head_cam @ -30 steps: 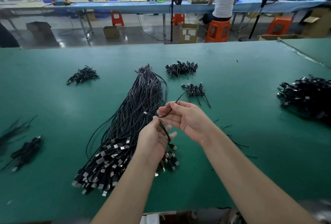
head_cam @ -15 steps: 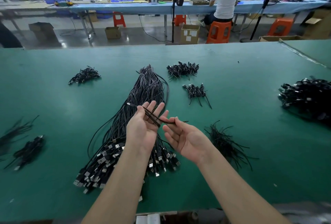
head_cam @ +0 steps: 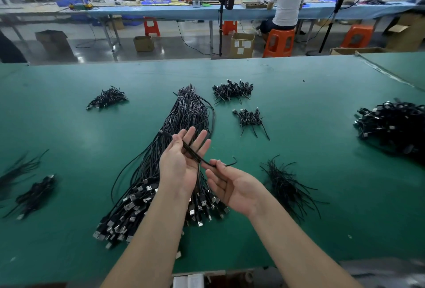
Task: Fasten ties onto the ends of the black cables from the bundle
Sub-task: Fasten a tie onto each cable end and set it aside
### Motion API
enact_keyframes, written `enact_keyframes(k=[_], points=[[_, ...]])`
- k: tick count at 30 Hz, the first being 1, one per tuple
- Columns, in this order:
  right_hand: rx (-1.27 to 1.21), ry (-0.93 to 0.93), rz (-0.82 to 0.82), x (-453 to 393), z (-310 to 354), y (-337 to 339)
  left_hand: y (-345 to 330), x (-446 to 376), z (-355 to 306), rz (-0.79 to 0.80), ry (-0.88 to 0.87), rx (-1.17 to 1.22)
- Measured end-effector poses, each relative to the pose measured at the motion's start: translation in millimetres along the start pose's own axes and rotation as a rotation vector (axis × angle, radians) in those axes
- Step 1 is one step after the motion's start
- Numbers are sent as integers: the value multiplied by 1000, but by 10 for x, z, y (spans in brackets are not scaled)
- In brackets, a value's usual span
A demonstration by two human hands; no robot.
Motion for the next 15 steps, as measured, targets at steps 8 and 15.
enact_keyframes(k=[8, 15], points=[[3, -18, 6, -7, 4, -23, -10, 34, -65, 18, -9, 13], [-65, -72, -40, -5, -169, -77, -28, 39, -97, 4, -41, 0]])
Point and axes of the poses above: each hand's wrist, its own x-axis away from the middle knuckle, its own y-axis out of the back of the hand, z = x × y, the point moved 7 cm from there along -x, towards the middle knuckle, and after that the axes turned 3 degrees about -y, right-handed, at the moved point
